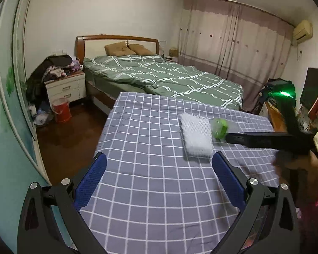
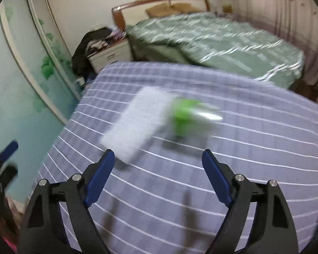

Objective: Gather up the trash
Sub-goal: 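Grasp the white foam mesh sleeve with the right gripper, then carry the mesh sleeve with the right gripper and release it into the bin, then grasp the clear green-lidded plastic jar with the left gripper, then carry the plastic jar with the left gripper and drop it into the bin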

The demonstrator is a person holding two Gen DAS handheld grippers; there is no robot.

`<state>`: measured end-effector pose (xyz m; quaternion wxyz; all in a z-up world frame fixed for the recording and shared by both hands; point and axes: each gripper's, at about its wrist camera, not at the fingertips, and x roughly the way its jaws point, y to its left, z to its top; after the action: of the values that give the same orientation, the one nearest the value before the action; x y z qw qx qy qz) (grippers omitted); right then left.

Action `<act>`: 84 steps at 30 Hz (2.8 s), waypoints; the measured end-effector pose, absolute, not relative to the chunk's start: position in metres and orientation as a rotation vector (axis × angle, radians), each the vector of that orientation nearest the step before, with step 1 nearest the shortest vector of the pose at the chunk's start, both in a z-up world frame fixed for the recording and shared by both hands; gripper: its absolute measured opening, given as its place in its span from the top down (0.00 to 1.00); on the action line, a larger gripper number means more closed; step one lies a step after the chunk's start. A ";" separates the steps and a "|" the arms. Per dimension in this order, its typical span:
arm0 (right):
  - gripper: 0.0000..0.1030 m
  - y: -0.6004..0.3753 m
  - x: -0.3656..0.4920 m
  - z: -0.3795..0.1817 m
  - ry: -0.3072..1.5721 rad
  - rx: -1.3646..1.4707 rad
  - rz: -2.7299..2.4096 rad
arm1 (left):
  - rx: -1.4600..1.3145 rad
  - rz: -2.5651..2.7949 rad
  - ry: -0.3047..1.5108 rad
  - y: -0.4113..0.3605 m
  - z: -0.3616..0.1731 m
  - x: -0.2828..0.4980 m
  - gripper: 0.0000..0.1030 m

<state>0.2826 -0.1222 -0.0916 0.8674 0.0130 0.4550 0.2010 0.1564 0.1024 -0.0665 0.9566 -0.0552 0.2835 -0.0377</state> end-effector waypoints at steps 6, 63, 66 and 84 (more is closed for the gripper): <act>0.17 -0.075 0.310 -0.108 1.001 -0.014 0.340 | -0.079 -0.093 0.560 0.101 -0.060 0.144 0.05; 0.35 -0.555 0.149 -0.153 0.935 0.241 -0.332 | 0.074 -0.175 0.906 -0.117 -0.105 0.351 0.05; 0.35 -0.552 0.148 -0.150 0.925 0.242 -0.320 | 0.076 -0.169 0.924 -0.120 -0.115 0.367 0.05; 0.35 -0.588 0.049 -0.114 0.823 0.235 -0.425 | 0.290 -0.807 0.892 -0.382 -0.074 0.274 0.31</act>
<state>0.0488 -0.5880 -0.1141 0.8881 0.1129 0.3960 -0.2044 0.2735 -0.3821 -0.0741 0.8148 0.1359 0.4179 -0.3782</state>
